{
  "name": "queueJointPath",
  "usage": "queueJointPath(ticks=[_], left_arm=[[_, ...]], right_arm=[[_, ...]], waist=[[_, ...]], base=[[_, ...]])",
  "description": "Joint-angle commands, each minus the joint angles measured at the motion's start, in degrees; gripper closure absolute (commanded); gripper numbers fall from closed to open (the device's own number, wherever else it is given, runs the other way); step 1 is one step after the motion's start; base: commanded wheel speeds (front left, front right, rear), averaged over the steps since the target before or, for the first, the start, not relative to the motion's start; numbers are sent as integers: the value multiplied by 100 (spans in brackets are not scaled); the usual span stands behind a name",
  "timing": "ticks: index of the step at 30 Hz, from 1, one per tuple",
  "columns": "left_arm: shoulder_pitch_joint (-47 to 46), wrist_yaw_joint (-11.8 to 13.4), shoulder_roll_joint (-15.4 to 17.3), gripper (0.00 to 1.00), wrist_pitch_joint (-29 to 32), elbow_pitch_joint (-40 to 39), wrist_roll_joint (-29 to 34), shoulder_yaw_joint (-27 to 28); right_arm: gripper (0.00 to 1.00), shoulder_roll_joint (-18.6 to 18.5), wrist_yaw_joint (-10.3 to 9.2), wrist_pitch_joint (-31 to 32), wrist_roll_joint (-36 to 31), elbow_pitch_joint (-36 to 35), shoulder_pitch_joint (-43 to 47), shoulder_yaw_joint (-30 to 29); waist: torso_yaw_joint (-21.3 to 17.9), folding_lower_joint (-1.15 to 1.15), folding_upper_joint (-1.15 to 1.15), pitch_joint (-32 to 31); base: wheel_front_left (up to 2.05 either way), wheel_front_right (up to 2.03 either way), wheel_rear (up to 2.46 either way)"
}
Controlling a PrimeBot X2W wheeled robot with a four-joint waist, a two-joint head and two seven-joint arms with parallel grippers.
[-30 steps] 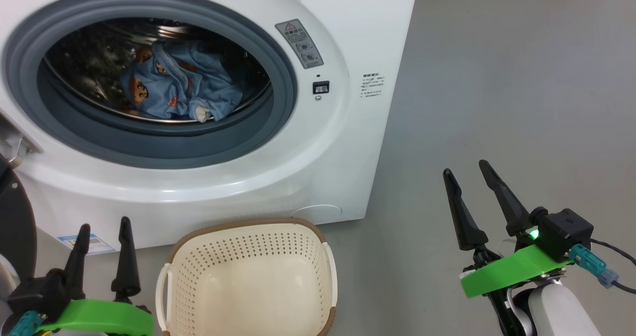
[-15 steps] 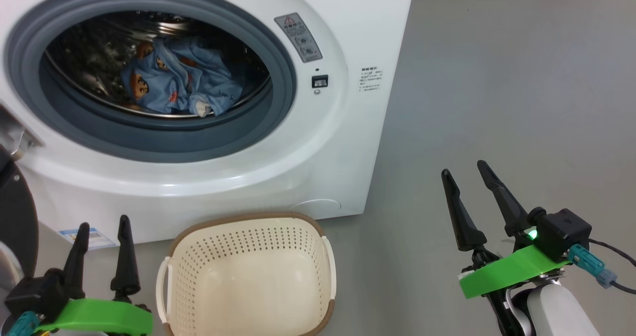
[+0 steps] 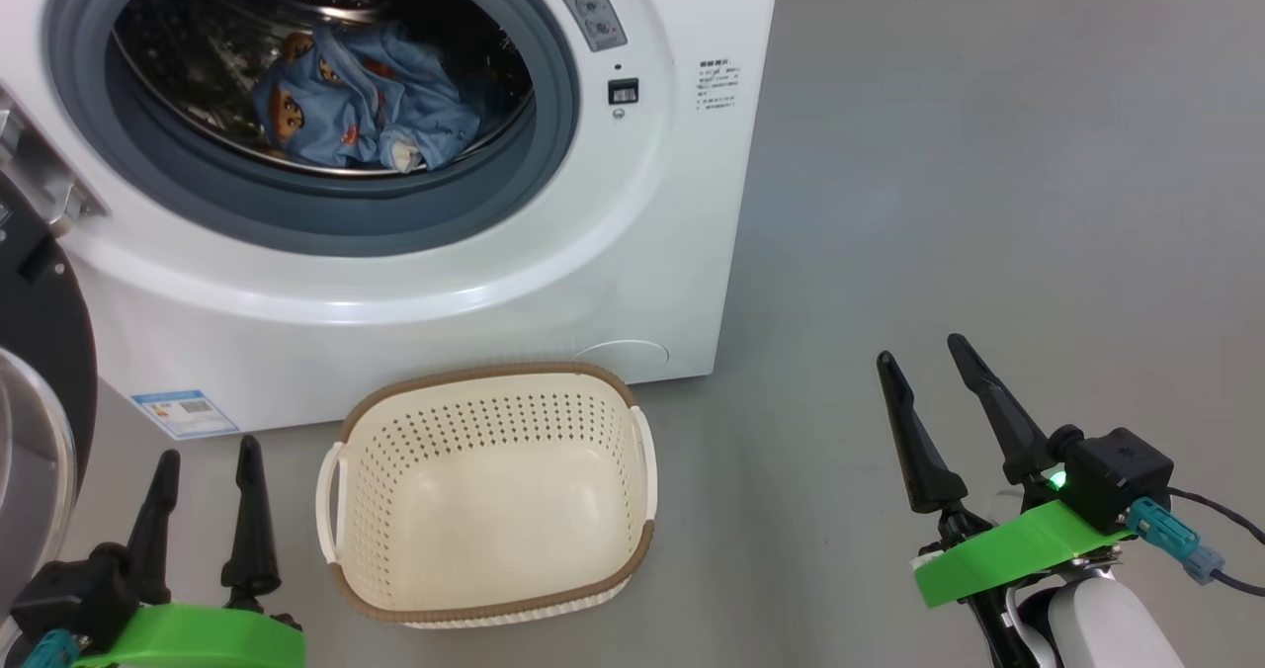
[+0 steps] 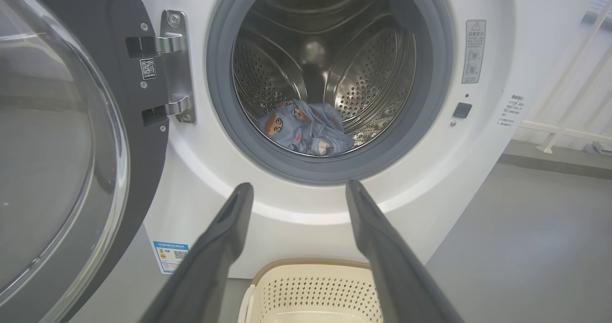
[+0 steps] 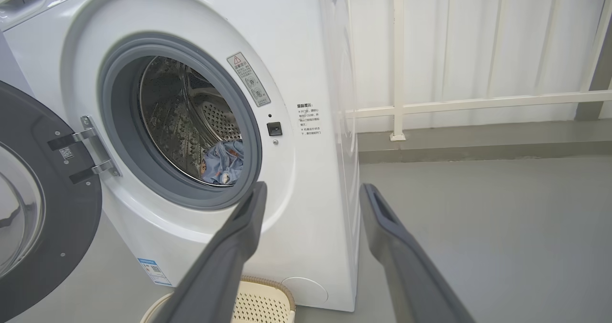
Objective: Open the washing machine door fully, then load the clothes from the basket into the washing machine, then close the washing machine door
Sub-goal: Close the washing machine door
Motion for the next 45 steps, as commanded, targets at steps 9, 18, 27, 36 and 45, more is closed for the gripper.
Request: queueJointPath(ticks=[9,18,27,36,45], left_arm=[[-56,-14,88,0,-36,-189,22,190],[-64,-14,87,0,-36,-168,48,190],[-78,-14,92,0,-36,-137,90,184],[-68,-14,66,0,-36,-104,121,200],[-61,-1,5,0,-36,-66,366,268]], right_arm=[[0,0,9,-27,12,-141,-31,111],[0,4,9,-27,20,-128,-33,109],[0,4,9,-27,23,-113,-32,77],[0,-34,9,-27,42,-89,-12,71],[0,-55,9,-27,72,-49,-34,115]], waist=[[10,0,0,4],[28,0,0,-10],[104,0,0,-57],[461,0,0,-172],[993,0,0,-228]], base=[[-7,7,0],[0,0,0],[0,0,0],[0,0,0],[0,0,0]])
